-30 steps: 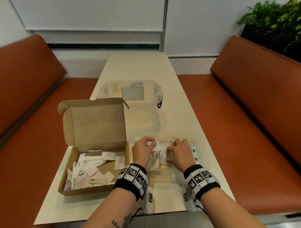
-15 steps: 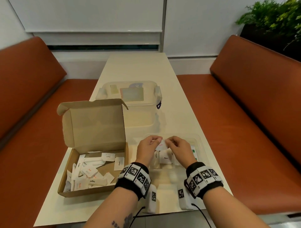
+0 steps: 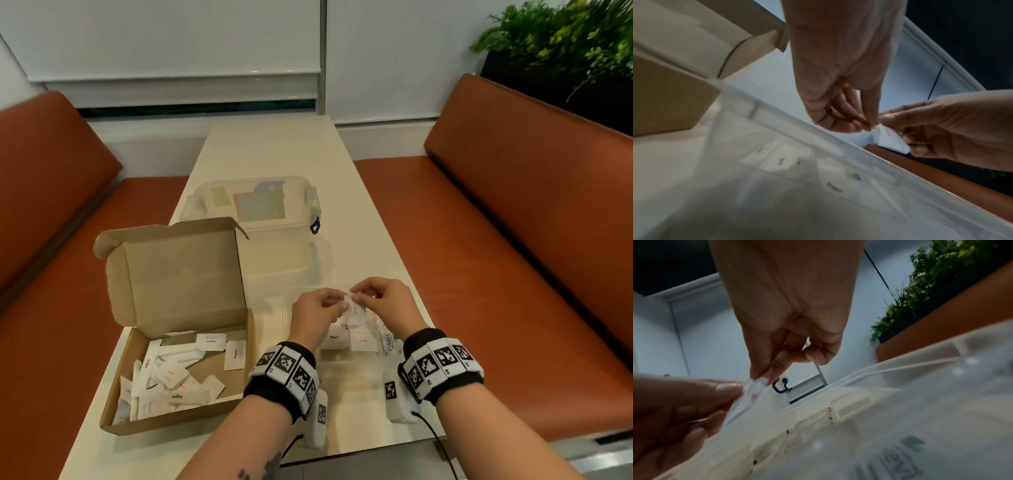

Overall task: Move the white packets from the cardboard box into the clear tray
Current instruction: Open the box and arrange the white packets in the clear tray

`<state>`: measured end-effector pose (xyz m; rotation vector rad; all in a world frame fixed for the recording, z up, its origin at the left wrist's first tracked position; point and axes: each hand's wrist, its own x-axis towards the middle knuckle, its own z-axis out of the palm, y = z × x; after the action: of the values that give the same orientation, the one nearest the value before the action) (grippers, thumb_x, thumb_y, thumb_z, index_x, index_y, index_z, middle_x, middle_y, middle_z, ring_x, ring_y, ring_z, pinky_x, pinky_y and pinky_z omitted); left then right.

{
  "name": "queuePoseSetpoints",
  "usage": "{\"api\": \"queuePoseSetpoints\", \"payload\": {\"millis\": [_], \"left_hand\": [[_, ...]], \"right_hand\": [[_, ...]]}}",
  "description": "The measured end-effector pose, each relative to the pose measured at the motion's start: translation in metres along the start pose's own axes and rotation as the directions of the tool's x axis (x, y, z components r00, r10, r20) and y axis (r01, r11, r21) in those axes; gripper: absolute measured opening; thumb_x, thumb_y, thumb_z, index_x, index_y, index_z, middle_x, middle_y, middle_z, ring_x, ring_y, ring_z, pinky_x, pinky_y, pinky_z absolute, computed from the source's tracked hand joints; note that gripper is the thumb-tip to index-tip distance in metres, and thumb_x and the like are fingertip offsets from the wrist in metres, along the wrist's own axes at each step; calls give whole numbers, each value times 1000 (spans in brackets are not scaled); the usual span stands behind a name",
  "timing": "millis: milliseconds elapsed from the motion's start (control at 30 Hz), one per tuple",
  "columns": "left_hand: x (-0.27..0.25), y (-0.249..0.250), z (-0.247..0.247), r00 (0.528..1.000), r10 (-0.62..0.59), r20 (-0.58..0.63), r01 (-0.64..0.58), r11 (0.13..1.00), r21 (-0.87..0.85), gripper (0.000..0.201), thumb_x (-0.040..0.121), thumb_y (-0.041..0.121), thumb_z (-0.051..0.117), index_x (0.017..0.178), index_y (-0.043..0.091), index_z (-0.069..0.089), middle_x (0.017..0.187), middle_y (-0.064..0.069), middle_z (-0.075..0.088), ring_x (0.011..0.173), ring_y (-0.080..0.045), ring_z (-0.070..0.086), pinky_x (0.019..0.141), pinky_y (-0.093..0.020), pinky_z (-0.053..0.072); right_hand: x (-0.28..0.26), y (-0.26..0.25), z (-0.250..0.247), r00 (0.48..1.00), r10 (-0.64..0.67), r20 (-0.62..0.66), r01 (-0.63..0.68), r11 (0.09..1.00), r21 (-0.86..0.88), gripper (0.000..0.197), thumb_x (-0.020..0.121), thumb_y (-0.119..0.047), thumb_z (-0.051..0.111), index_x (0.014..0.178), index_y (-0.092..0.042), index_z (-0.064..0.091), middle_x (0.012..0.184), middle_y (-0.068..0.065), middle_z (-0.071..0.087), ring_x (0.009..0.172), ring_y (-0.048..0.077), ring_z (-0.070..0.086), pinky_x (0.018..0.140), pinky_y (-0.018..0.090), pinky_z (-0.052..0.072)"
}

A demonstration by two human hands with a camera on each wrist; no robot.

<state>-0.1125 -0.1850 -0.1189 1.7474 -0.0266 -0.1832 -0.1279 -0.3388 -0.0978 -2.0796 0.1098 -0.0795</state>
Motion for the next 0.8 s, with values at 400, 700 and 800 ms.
{"api": "queuePoseSetpoints", "payload": {"millis": [400,700,800], "left_hand": [[0,3,12,997,24,-72,-14,991,134,11,80,20,74,89,22,70,79,10,65,68,-2,56,63,-14,41],[-5,4,18,982,9,188,-131,750,648,10,83,20,69,91,22,74,93,4,70,89,-12,62,73,-19,40],[-7,3,19,975,28,219,-173,711,681,14,84,15,66,93,21,74,94,3,70,90,-13,63,77,-21,45]], "right_hand": [[-1,15,-19,993,71,90,-59,989,-136,5,83,-18,71,85,-16,75,76,-9,68,70,-1,58,61,3,40],[-7,14,-15,936,120,330,57,875,-481,12,84,-16,68,94,-16,75,82,-3,68,73,7,55,69,17,40],[-9,17,-12,948,120,294,53,855,-516,20,83,-6,60,93,-18,73,79,-7,64,72,7,54,67,16,38]]}}
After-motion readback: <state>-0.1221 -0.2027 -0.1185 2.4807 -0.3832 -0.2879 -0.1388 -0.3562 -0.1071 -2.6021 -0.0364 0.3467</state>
